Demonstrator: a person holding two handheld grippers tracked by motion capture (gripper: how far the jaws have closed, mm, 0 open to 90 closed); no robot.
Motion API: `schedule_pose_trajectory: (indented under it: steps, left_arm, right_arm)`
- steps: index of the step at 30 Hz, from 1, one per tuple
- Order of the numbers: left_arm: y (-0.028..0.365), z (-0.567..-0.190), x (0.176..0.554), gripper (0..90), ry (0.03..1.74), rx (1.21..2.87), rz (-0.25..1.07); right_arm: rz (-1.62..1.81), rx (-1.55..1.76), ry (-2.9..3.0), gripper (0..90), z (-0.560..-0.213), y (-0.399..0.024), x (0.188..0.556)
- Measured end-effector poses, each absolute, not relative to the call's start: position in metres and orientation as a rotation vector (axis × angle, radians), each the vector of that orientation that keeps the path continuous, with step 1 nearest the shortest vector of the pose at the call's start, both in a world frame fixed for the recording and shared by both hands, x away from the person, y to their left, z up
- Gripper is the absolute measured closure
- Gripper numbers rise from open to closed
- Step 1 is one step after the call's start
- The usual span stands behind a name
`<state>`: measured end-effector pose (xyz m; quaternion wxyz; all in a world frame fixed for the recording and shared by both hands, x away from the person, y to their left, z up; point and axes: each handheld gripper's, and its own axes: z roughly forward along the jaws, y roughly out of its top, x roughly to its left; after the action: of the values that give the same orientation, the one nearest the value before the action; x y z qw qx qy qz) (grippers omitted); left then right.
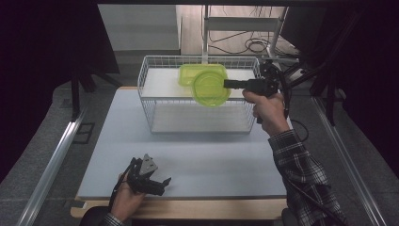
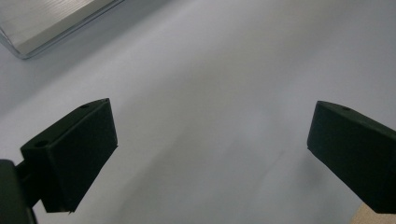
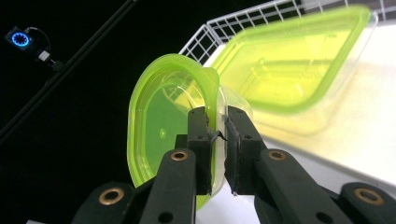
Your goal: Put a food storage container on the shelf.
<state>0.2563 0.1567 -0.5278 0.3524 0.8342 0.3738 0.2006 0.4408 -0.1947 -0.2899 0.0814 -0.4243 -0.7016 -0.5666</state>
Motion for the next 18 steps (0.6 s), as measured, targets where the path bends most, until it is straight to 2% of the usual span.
schedule_pose_trajectory:
  steps: [18]
  left_arm:
    - [0.157,-0.528,0.256,1.3,0.971,2.158,0.515]
  right_arm:
    - [-1.757,-1.393,-2.103,81.0,-0.263,-0.170,0.475]
